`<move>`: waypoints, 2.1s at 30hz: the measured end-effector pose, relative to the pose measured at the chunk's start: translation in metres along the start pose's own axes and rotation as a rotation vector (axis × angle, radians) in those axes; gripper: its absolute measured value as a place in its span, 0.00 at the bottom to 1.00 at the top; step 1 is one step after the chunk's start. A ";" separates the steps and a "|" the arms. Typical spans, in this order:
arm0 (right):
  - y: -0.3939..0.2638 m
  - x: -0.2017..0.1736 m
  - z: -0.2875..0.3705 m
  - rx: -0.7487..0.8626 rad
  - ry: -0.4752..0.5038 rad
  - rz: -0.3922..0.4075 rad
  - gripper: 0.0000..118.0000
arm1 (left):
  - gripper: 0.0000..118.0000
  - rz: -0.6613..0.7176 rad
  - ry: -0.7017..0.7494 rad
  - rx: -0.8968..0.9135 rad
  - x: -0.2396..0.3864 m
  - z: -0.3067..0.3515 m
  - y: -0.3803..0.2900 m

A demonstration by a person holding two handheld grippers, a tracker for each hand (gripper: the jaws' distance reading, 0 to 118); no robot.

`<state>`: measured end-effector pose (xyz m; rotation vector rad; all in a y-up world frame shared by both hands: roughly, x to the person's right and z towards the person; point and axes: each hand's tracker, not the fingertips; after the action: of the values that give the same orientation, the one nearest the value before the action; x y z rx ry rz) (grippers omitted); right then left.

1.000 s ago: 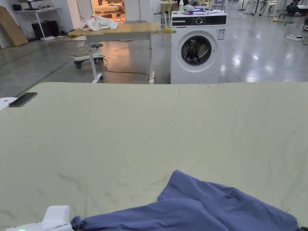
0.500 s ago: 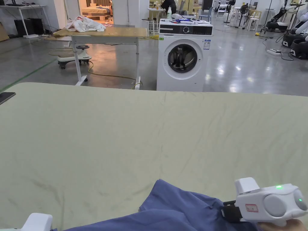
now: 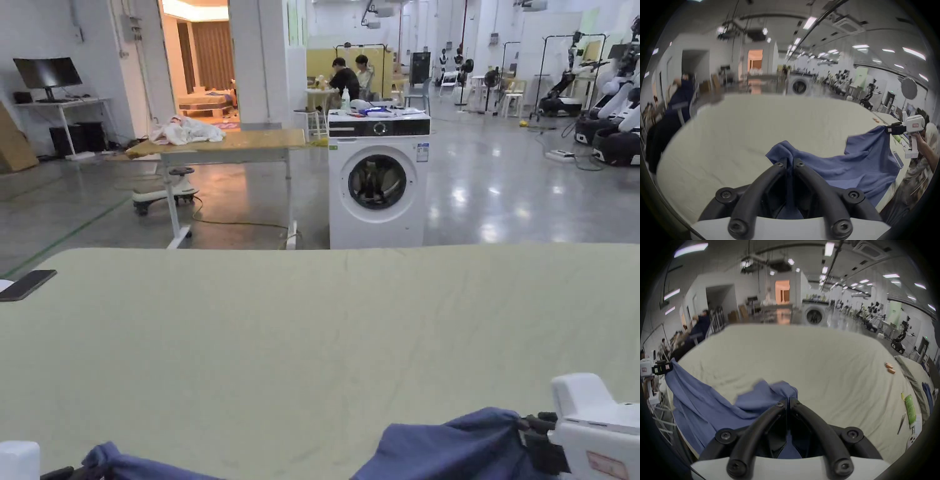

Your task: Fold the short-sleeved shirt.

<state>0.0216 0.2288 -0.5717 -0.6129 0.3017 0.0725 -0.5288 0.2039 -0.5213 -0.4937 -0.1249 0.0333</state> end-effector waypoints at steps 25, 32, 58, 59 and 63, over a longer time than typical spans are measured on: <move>0.245 0.023 0.129 0.567 -0.274 0.050 0.00 | 0.02 -0.008 0.129 0.473 -0.003 0.022 0.275; 0.315 0.019 0.095 0.579 -0.296 0.052 0.00 | 0.02 0.037 0.138 0.459 -0.022 -0.023 0.328; 0.313 0.040 -0.006 0.470 -0.249 -0.034 0.00 | 0.02 0.125 0.146 0.257 -0.045 -0.171 0.264; 0.295 0.042 -0.002 0.470 -0.232 -0.038 0.00 | 0.02 0.139 0.120 0.247 -0.044 -0.167 0.246; 0.223 0.040 0.030 0.432 -0.202 -0.024 0.00 | 0.02 0.189 0.022 0.207 -0.036 -0.136 0.175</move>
<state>0.0327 0.4275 -0.6846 -0.1779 0.1072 0.0434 -0.5472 0.2916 -0.7266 -0.2977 -0.0524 0.2234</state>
